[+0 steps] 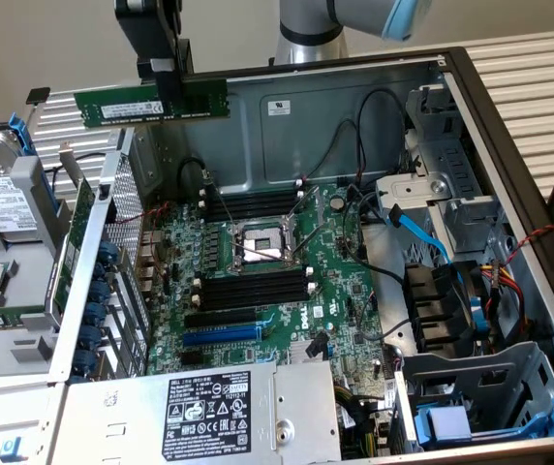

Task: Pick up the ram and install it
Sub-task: 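Insert the ram into the slot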

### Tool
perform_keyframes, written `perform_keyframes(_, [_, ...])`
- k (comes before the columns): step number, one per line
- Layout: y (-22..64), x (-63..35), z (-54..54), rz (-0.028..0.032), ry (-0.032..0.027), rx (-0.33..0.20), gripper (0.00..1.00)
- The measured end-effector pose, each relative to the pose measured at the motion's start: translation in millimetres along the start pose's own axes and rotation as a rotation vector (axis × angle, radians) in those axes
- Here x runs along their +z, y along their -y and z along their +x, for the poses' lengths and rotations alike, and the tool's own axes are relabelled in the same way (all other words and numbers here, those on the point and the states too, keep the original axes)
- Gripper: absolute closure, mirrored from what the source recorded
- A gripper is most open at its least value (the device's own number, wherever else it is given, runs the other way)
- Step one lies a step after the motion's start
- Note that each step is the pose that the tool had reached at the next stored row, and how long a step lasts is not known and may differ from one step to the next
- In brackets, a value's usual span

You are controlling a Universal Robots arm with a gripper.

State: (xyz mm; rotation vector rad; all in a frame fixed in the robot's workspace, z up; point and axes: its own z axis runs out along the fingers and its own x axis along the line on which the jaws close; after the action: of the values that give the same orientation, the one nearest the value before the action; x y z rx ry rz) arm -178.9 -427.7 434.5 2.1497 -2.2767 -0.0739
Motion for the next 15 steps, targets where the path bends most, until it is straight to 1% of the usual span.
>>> perform_keyframes(3, [7.9,0.6,-2.6,0.0028,0.0002,0.000,0.88])
perform_keyframes(7, [20.9,1.6,-6.8,0.0077,0.0005,0.000,0.88])
perform_keyframes(10, [31.4,3.0,-9.8,0.0092,0.0006,0.000,0.88])
perform_keyframes(15, [49.5,5.9,-15.4,0.0102,-0.0002,0.000,0.88])
